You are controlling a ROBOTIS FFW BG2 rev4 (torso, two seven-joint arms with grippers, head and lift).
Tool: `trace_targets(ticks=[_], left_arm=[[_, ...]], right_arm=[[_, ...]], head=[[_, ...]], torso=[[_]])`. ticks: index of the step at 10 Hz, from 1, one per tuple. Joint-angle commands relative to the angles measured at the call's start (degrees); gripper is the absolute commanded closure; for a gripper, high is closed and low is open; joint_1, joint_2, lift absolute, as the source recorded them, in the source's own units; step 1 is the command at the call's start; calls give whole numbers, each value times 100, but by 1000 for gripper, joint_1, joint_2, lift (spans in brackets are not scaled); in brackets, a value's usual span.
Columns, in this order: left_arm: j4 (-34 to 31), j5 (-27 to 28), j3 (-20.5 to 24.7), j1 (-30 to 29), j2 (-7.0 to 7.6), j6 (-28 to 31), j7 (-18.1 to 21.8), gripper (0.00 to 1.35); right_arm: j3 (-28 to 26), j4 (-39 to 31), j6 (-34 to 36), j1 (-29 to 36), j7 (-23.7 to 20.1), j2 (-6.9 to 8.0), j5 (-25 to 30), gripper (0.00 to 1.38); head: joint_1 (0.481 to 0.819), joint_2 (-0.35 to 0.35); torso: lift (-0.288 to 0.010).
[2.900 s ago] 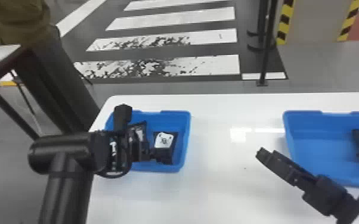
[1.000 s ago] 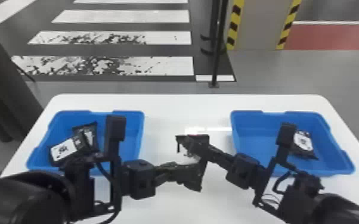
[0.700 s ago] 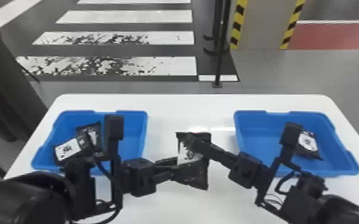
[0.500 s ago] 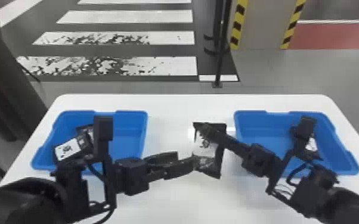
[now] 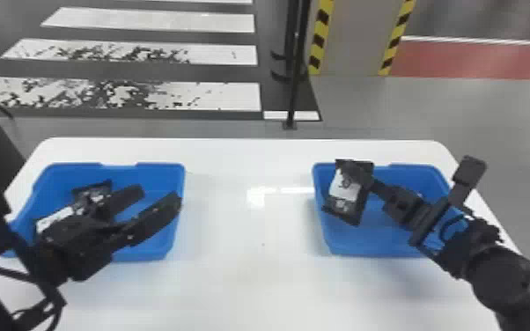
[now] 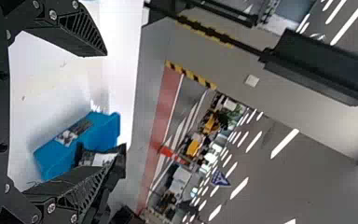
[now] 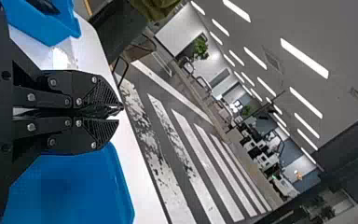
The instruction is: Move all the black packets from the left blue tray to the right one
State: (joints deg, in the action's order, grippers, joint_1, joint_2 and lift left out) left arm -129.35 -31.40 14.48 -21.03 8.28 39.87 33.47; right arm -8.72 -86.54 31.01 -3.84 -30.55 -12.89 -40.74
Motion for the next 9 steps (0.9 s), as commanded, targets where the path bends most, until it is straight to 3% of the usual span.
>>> trace_targets(ticks=[1,2,3,4,5,7,9], left_arm=[[-221,375,529,-231,-186,-303,-33,170],[-221,455,734,-301,-239,-303,-60,170],[-221,432,871,-371,-248,-275,-60,170],[-221,455,986,-414,-257,-303,-60,170],[-249,592,1134,-428,-283,-317,-60,170],[-249,935,1374,-428,-318,-429,-77,170],[-249,1437,1625,-414,-353,-500,-174,170]], right_arm=[[-99,618,-233,-320,199,-38,178,1279],[-533,688,-345,-334,348,32,829,1058],[-602,491,-430,-193,454,50,1069,665],[-602,-310,-599,299,849,120,1241,285],[-602,-1042,-697,721,1122,226,1561,119],[-339,-1632,-1358,1480,1104,366,1892,148],[-373,-2659,-1541,2408,1130,674,2303,148]], head=[[695,-61],[695,-48],[695,-50],[695,-65],[695,-69],[695,-42],[695,21]], torso=[[-140],[-140],[-140],[-140],[-140],[-140],[-140]])
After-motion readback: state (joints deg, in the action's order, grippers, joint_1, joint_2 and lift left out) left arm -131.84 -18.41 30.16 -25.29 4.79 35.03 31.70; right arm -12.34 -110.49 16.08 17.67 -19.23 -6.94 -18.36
